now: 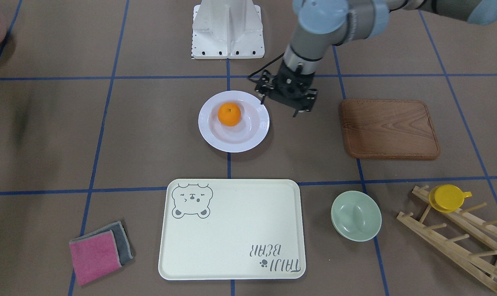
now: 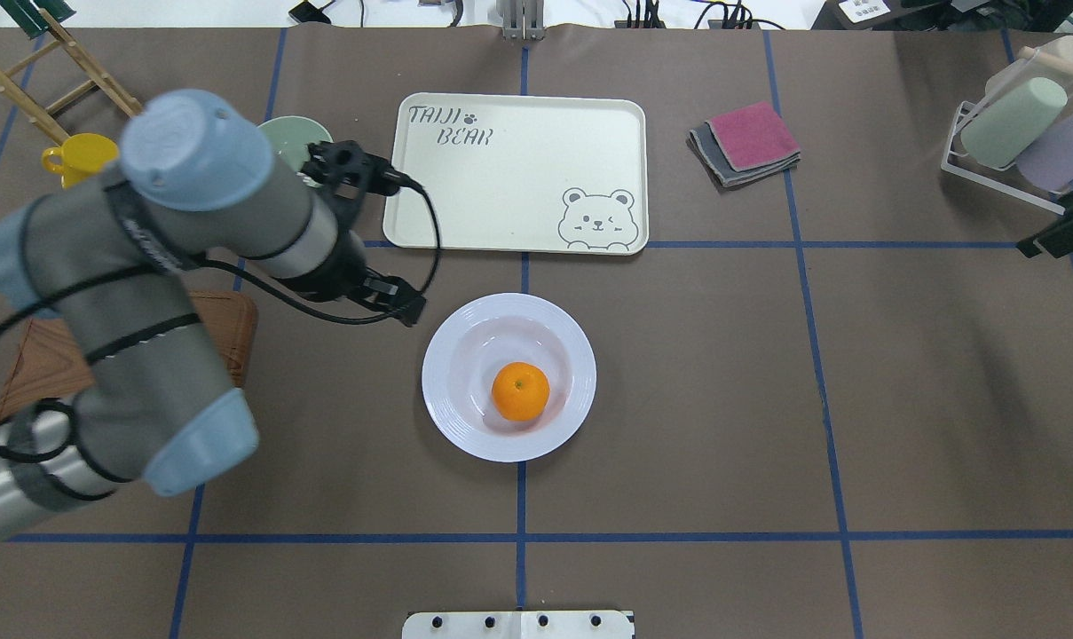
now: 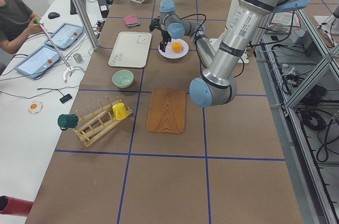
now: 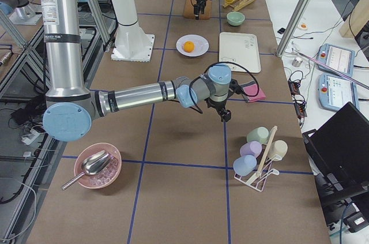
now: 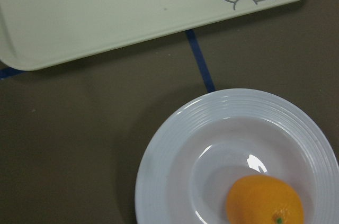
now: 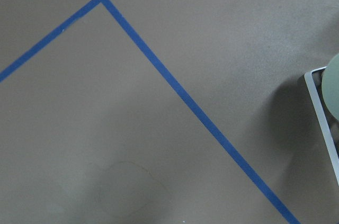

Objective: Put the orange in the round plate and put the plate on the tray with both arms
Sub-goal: 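Open the left gripper and withdraw it while the right arm reaches in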

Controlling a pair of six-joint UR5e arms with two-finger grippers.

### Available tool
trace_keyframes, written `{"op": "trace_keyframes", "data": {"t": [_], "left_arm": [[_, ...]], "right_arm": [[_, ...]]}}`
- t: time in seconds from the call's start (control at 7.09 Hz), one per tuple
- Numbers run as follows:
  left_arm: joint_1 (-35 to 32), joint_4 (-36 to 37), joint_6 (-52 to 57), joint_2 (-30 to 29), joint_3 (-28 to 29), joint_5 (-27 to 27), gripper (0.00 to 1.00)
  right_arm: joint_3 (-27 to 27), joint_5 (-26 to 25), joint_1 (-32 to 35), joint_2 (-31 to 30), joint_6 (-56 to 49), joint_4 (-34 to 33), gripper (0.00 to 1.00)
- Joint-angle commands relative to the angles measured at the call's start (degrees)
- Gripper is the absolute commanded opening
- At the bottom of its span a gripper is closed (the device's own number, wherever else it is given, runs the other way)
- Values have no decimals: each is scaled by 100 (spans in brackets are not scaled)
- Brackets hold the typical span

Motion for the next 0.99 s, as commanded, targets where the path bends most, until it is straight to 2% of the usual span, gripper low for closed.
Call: {"op": "trace_keyframes", "data": {"t": [0.0, 0.14, 0.28, 0.42, 0.56, 0.71, 0.85], "left_arm": [[-1431, 37, 2069, 1263, -344, -983, 100], [-2082, 37, 3132, 1329, 206, -1135, 100], [-2332, -41, 3526, 1251, 751, -1328, 100], [-2457, -51, 3573, 1163, 965, -1330, 100], [-2658, -34, 3922, 1162, 1072, -1330, 100], [-2939, -16, 4360, 1154, 1299, -1339, 100], [-3028, -16, 4548, 1075, 1475, -1339, 100]], "right_arm": [[596, -9, -517, 32, 1876, 3, 97], [617, -18, -754, 137, 2953, 525, 96], [269, -296, -1192, 155, 4721, 2027, 94], [-48, -1169, -1927, 173, 6479, 3452, 95], [-77, -2692, -2917, 364, 8211, 4014, 95], [-86, -3629, -3606, 680, 9333, 4046, 94], [-25, -3778, -3978, 718, 9458, 4072, 95]]}}
